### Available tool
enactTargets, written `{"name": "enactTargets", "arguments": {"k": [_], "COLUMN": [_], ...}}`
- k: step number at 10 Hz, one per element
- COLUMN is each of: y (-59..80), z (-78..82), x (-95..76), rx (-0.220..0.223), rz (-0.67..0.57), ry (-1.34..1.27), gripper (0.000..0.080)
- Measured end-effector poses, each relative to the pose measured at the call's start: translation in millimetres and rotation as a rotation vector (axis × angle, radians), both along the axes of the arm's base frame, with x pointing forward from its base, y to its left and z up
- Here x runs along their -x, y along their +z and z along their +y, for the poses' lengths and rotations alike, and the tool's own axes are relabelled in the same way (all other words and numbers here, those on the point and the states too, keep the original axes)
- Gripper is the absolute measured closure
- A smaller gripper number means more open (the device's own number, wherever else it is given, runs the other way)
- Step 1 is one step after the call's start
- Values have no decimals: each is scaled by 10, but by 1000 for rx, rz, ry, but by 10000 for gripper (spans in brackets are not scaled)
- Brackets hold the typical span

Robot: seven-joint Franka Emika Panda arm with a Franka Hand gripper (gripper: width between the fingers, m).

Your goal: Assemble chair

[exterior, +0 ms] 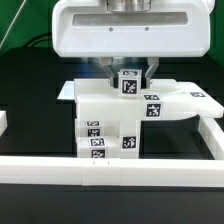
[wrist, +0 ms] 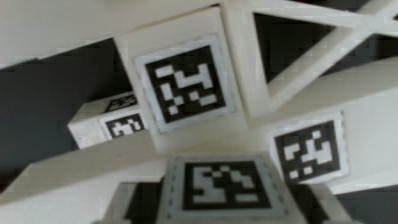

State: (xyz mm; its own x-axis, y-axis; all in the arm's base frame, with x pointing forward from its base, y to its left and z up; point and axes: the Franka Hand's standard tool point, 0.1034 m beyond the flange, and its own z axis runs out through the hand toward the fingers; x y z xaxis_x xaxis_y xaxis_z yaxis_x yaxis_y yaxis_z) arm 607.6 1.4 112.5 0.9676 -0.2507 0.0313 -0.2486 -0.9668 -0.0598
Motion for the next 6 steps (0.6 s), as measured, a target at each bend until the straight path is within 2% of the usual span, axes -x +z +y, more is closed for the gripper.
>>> {"name": "enactTargets", "arguments": {"k": [6], "y": [1], "z": [32], "x": [-1], "rx": [-27], "rz": [19], "ry": [-367], "gripper": [533]}}
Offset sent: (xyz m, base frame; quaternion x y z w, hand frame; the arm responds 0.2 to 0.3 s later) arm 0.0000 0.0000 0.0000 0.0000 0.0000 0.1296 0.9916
